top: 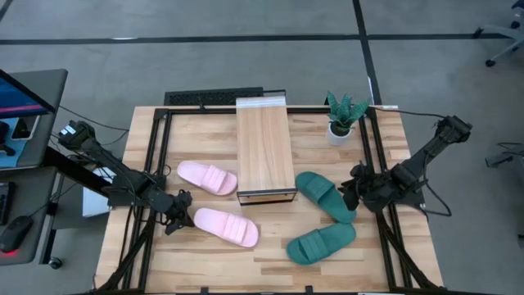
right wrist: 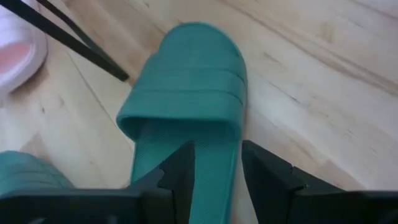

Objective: Pick and place slides into the shelf
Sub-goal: Put the top green slide on the shelf

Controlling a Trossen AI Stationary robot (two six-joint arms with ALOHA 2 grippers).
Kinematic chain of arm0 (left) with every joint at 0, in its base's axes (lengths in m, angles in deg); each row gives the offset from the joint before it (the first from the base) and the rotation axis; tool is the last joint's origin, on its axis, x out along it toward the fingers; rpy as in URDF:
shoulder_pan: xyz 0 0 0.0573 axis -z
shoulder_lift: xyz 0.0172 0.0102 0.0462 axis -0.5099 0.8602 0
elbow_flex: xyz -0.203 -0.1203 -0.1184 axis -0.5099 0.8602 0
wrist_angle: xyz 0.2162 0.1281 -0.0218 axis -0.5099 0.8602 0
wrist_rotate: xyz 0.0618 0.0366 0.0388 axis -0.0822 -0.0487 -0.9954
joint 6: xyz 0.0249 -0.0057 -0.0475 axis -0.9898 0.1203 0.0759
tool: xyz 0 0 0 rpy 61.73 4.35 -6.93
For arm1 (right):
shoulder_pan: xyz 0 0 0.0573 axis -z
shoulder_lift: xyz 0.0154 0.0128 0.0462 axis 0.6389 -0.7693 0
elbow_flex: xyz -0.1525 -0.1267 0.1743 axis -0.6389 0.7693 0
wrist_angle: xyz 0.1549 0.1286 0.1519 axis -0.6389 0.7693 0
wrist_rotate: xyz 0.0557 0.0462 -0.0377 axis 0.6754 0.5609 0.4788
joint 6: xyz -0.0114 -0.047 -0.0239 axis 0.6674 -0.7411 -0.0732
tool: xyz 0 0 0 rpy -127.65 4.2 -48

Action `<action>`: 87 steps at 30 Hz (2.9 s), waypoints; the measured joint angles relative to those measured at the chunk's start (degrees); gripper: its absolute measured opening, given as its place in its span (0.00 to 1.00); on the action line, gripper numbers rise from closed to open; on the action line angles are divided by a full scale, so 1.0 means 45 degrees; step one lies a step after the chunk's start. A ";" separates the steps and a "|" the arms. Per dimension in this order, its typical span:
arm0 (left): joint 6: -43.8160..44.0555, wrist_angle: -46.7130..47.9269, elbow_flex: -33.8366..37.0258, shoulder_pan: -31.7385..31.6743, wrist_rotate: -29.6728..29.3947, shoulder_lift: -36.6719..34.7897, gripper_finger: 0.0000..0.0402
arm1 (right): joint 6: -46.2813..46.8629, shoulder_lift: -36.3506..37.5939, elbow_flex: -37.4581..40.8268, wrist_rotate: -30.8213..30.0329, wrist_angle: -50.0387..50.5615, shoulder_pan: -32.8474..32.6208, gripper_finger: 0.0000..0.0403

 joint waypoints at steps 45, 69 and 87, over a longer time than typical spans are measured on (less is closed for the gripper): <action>0.0000 0.0000 0.0000 0.0000 -0.0004 0.0005 0.00 | -0.0784 -0.5352 0.0108 -0.0246 -0.2964 0.1898 0.41; -0.0003 0.0000 0.0000 0.0000 0.0001 0.0005 0.00 | -0.2924 -0.5949 0.0946 -0.0600 -0.5482 0.3184 0.19; -0.0003 0.0000 0.0000 0.0000 0.0001 0.0005 0.00 | -0.3028 -0.5932 0.0935 -0.0134 -0.5521 0.3381 0.01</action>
